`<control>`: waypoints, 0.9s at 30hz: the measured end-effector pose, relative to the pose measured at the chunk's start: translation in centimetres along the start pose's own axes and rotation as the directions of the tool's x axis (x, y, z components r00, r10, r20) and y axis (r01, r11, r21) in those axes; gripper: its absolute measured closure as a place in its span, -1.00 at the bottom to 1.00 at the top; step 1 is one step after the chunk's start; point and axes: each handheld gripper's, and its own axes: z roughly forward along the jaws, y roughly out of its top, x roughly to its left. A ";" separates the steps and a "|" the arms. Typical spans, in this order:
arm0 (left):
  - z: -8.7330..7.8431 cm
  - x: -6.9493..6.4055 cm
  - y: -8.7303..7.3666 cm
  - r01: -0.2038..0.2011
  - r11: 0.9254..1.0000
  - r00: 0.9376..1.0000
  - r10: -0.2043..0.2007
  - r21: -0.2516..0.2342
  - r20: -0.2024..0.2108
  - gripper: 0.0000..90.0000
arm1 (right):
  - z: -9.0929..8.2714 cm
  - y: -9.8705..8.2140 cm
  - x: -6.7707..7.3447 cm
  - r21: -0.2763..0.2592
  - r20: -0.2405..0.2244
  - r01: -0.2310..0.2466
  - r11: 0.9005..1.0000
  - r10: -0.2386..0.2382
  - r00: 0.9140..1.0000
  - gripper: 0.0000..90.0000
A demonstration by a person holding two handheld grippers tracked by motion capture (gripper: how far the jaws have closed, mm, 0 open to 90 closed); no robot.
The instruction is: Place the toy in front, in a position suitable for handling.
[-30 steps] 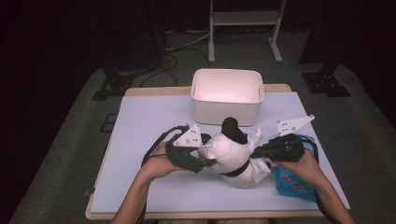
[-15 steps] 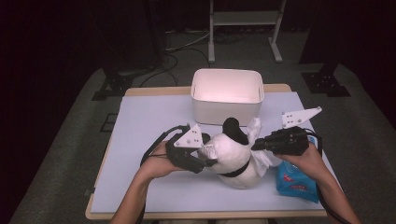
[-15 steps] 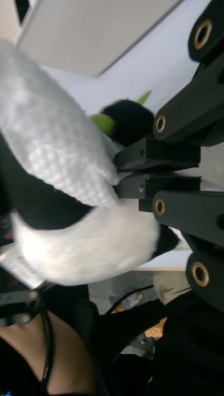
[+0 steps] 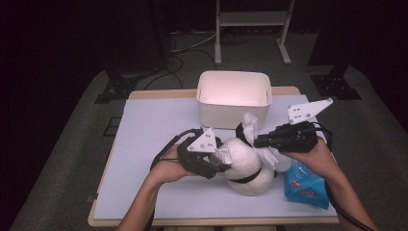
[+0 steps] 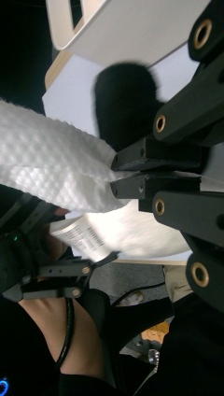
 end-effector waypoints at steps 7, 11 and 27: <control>0.5 0.3 0.0 0.029 1.000 1.000 -0.029 0.010 0.012 -0.28 | 1.0 0.2 0.2 0.102 0.035 0.010 0.995 -0.014 0.999 0.90; 0.4 0.4 0.0 0.047 0.999 0.999 -0.047 -0.007 0.019 -0.36 | 0.8 -0.2 0.1 0.116 0.047 0.006 0.993 -0.011 0.999 0.90; 0.8 1.1 -2.2 0.129 0.992 0.992 -0.129 0.006 0.017 -0.47 | -1.3 -1.9 -0.2 0.108 0.062 -0.031 0.994 0.024 0.998 0.90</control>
